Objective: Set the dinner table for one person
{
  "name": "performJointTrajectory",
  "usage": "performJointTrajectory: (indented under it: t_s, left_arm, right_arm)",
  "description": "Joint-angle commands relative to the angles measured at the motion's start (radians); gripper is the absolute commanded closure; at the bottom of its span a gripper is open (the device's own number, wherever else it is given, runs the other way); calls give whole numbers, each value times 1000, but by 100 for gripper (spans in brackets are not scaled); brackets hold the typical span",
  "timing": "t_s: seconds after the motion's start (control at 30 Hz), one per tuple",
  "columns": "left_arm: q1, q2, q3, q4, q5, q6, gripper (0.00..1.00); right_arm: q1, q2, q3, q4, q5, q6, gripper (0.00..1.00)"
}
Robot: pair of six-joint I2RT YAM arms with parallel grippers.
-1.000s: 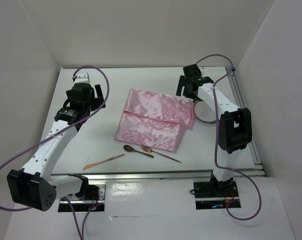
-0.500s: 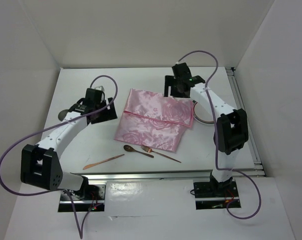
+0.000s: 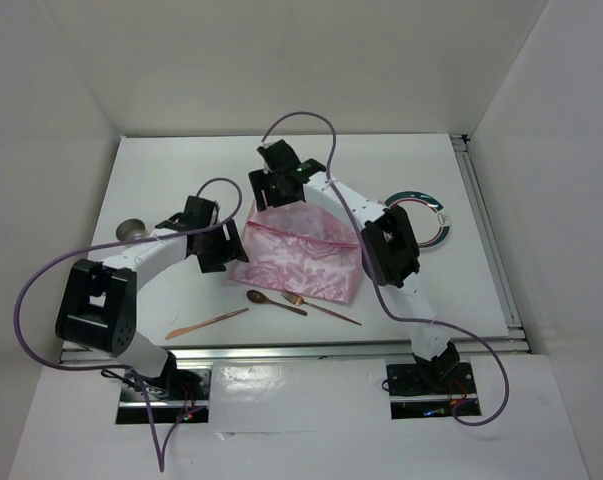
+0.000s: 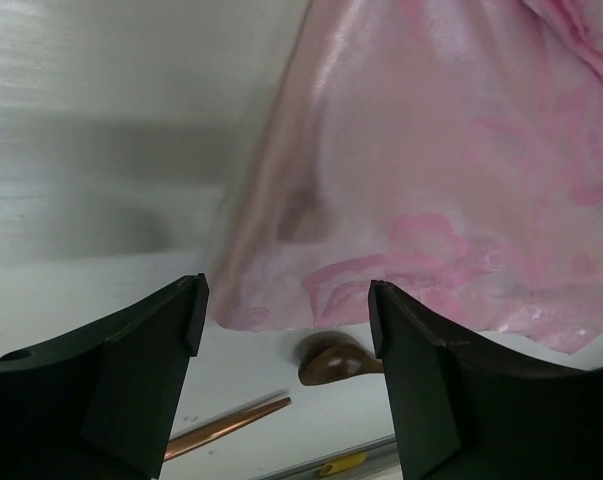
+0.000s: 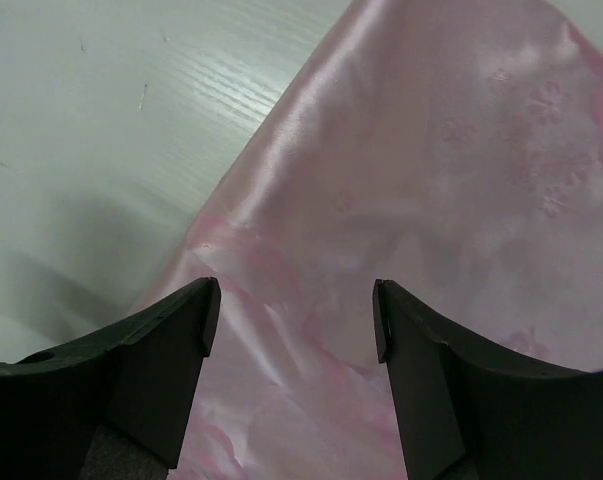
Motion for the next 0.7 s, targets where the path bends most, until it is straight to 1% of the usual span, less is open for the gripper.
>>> performJointTrajectory:
  t_s: [0.0, 0.2, 0.33, 0.4, 0.47, 0.57, 0.6, 0.63, 0.67]
  left_arm:
    - [21, 22, -43, 82, 54, -55, 18]
    - [43, 63, -77, 110, 25, -86, 18]
    - [63, 63, -106, 145, 43, -86, 18]
    - [72, 96, -106, 159, 54, -86, 19]
    - [72, 114, -106, 171, 81, -86, 25]
    - [72, 128, -115, 180, 94, -86, 50]
    - [72, 128, -124, 180, 104, -95, 69]
    - [72, 128, -124, 180, 105, -95, 77]
    - [72, 128, -124, 180, 105, -95, 83]
  right_arm:
    - [8, 46, 116, -28, -75, 4, 25]
    - [46, 117, 177, -28, -95, 13, 24]
    - [57, 158, 186, -19, -73, 24, 24]
    - [77, 171, 186, -10, -64, 24, 24]
    - [87, 182, 186, -10, -44, 24, 24]
    - [97, 226, 211, -28, 31, 51, 30]
    - [97, 237, 211, -38, 49, 64, 36]
    - [97, 237, 211, -38, 83, 73, 40]
    - [97, 237, 211, -38, 92, 83, 42]
